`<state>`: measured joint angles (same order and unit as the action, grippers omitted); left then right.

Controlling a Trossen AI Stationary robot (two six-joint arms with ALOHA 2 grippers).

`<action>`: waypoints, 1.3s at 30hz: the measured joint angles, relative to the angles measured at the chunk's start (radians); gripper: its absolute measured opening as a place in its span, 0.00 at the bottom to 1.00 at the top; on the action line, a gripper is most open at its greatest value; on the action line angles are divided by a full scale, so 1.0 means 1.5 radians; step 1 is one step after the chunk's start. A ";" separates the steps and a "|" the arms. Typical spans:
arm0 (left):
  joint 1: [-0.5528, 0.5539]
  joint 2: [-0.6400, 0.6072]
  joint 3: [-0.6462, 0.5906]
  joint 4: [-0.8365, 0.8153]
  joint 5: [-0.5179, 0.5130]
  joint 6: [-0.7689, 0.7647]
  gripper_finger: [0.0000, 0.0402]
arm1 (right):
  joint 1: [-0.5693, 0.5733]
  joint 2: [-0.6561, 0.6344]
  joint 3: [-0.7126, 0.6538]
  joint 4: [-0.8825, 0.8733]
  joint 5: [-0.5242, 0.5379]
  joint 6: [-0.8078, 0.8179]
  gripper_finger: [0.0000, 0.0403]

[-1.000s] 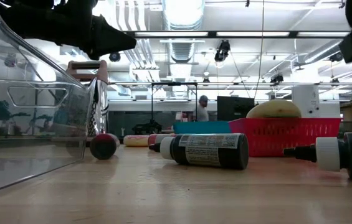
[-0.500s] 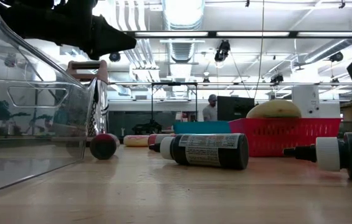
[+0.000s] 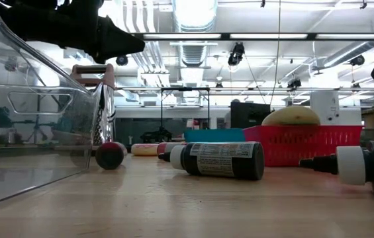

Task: Pick & Place Food Item
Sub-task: Put the red popcorn bag into the blue bin

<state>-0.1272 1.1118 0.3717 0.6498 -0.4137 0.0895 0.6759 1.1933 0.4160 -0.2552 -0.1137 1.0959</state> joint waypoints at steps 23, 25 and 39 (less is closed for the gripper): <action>0.000 0.000 0.000 0.000 0.000 0.005 0.24 | 0.000 0.208 0.142 -0.053 0.056 -0.030 0.32; 0.000 0.000 0.000 0.000 0.000 0.005 0.24 | 0.000 0.221 0.155 -0.064 0.059 -0.033 0.22; 0.000 0.000 0.000 0.000 -0.001 0.005 0.24 | 0.019 0.219 0.214 -0.088 0.103 -0.070 0.02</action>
<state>-0.1272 1.1118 0.3717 0.6498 -0.4149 0.0971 0.7040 1.5222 0.7369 -0.3875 0.0410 0.9905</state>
